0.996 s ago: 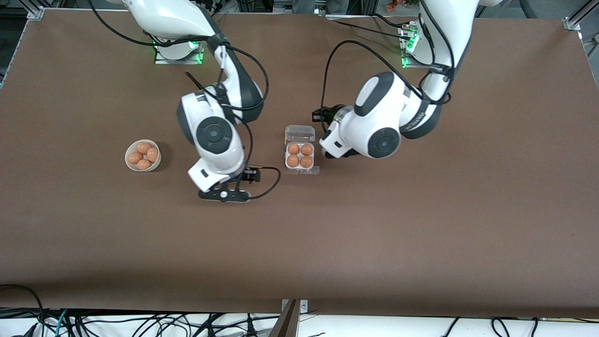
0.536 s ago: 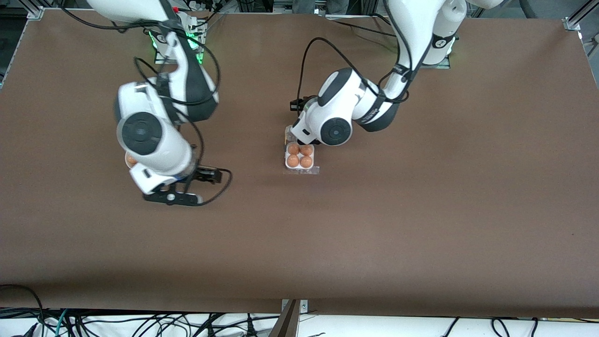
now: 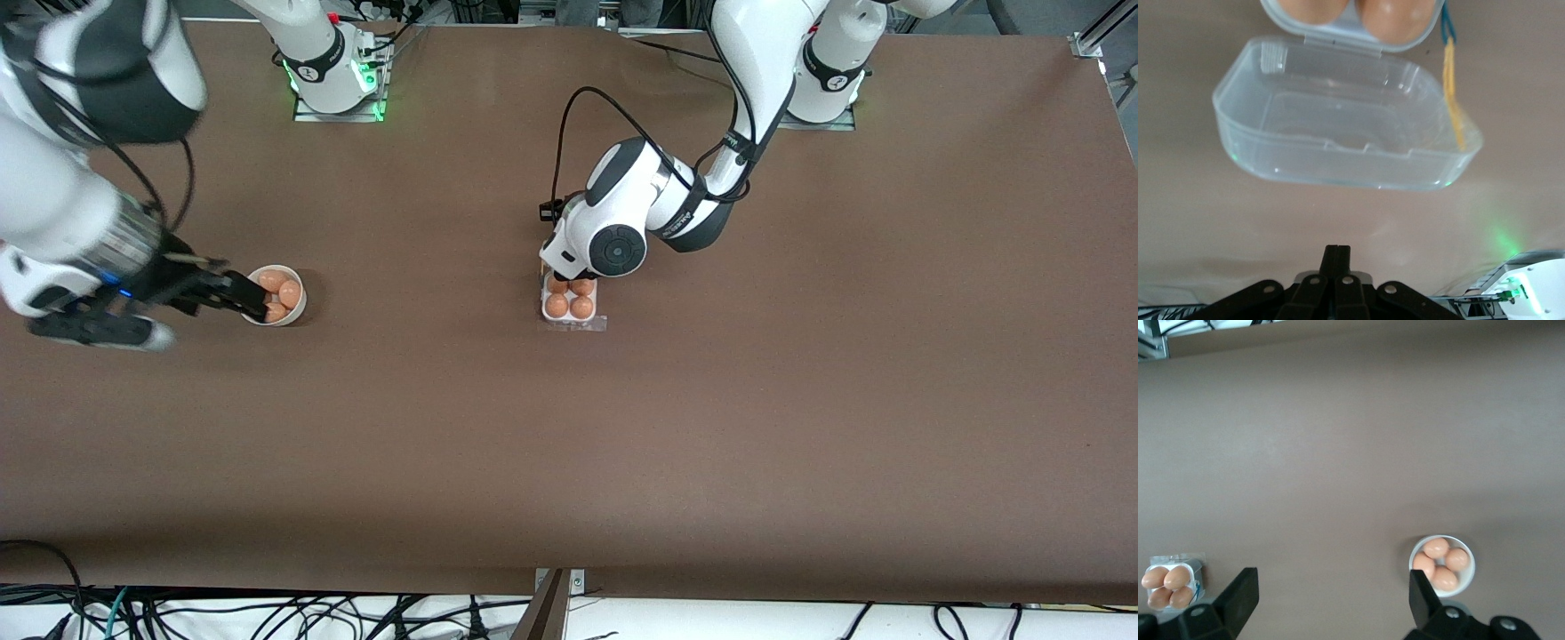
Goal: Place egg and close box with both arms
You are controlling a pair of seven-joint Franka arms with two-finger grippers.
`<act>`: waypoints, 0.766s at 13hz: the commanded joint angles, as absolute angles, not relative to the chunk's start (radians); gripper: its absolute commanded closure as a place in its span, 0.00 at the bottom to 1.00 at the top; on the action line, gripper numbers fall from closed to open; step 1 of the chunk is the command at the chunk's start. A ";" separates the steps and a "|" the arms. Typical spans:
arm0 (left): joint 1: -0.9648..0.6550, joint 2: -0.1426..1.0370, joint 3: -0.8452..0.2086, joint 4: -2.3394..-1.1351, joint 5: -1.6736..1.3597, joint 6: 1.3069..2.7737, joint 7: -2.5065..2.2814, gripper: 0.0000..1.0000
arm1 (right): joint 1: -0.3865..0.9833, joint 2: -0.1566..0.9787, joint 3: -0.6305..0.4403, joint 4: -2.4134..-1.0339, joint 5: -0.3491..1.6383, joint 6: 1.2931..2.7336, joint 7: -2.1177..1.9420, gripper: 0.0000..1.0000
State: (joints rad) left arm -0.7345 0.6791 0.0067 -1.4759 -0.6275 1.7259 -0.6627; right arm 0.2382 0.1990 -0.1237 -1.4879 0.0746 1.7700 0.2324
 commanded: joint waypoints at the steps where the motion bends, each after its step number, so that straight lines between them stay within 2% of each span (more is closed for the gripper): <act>1: -0.738 0.709 0.020 -1.407 -0.630 1.724 -0.690 1.00 | 0.174 0.049 -0.072 -1.618 0.069 1.741 0.227 0.00; 3: -0.738 0.716 0.031 -1.396 -0.614 1.727 -0.692 1.00 | 0.109 0.028 -0.025 -1.618 0.061 1.698 0.168 0.00; 10: -0.736 0.733 0.043 -1.390 -0.574 1.744 -0.699 1.00 | 0.089 0.055 -0.006 -1.612 -0.021 1.729 0.089 0.00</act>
